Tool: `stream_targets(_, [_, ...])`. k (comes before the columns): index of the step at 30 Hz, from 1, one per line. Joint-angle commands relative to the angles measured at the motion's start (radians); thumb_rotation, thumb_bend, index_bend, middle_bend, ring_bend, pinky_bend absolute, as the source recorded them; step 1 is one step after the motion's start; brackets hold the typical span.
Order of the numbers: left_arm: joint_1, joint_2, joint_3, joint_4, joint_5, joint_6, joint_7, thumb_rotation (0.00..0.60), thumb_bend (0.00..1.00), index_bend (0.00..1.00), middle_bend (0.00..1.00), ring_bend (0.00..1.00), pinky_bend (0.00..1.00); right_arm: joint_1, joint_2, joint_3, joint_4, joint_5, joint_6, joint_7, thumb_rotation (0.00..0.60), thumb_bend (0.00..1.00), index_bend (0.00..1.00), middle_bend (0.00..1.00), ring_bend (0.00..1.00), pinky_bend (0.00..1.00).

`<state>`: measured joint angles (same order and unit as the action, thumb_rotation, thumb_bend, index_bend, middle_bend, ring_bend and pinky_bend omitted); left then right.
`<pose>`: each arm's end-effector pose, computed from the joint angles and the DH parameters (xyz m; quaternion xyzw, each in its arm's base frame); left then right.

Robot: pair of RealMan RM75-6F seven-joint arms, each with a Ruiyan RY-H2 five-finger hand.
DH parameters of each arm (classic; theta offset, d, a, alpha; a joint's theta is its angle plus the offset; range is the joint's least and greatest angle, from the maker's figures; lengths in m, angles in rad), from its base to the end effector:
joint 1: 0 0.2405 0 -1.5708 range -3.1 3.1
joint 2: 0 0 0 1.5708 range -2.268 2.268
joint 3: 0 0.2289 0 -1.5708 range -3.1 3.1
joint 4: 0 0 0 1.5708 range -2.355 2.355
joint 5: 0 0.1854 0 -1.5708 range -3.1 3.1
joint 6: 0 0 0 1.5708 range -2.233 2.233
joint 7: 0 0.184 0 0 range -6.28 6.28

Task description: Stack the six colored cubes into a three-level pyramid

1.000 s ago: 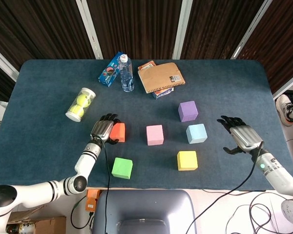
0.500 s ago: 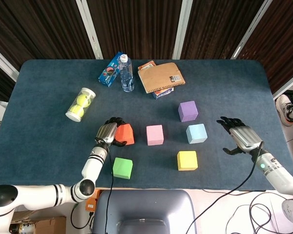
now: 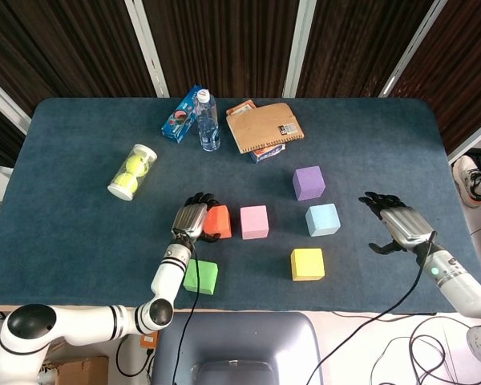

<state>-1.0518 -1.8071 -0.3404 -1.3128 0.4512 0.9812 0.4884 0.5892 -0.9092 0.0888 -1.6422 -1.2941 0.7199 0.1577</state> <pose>-0.0609 0.3969 -0.0625 -0.6407 -0.5392 -0.3537 0.4166 -0.2363 -0.3324 0.1398 0.7188 -0.4714 0.2538 0.4436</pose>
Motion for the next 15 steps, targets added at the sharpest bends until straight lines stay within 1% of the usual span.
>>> stream_targets(1, [0.002, -0.006, 0.014, 0.027, 0.046, -0.025, -0.011, 0.6, 0.34, 0.54, 0.14, 0.03, 0.12, 0.004, 0.002, -0.001, 0.005, -0.007, -0.01, 0.015, 0.6, 0.2, 0.0, 0.0, 0.0, 0.0])
stream_targets(4, [0.004, -0.002, 0.034, 0.044, 0.087, -0.041, -0.007, 0.6, 0.35, 0.54, 0.14, 0.04, 0.12, 0.007, 0.002, -0.002, 0.008, -0.01, -0.02, 0.024, 0.6, 0.2, 0.0, 0.0, 0.0, 0.0])
stream_targets(11, [0.01, 0.021, 0.046, 0.053, 0.119, -0.109, -0.023, 0.6, 0.36, 0.54, 0.14, 0.03, 0.12, 0.014, 0.002, -0.002, 0.007, -0.005, -0.029, 0.025, 0.6, 0.2, 0.0, 0.0, 0.0, 0.0])
stream_targets(15, [0.013, 0.024, 0.045, 0.061, 0.132, -0.123, -0.037, 0.6, 0.36, 0.53, 0.14, 0.03, 0.12, 0.016, 0.002, -0.003, 0.005, 0.001, -0.033, 0.018, 0.6, 0.2, 0.0, 0.0, 0.0, 0.0])
